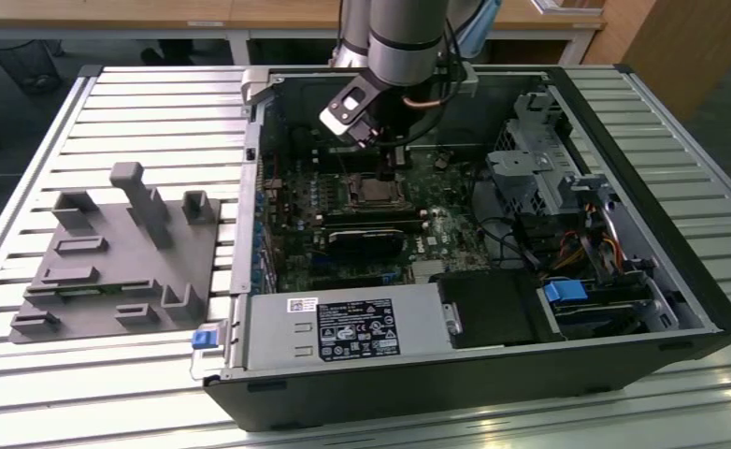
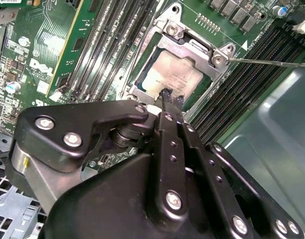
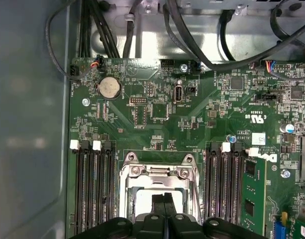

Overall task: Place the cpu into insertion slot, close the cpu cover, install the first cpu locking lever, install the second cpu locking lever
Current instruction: 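Close the cpu cover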

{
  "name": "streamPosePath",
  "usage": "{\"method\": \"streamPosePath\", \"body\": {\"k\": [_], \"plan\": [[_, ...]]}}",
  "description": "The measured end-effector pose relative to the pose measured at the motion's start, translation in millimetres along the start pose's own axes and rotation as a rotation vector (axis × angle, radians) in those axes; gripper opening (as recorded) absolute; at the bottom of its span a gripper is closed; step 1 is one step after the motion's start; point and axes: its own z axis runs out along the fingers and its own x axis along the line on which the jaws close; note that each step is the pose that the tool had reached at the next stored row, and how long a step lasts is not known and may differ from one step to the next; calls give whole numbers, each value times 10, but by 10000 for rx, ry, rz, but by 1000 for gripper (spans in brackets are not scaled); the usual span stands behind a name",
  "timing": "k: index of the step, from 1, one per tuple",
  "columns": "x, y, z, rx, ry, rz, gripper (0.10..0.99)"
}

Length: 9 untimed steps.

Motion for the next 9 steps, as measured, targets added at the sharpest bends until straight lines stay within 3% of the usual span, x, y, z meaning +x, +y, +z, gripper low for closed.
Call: {"method": "streamPosePath", "body": {"k": [9], "plan": [[0, -76, 17, 1, -1, 0, 106]]}}
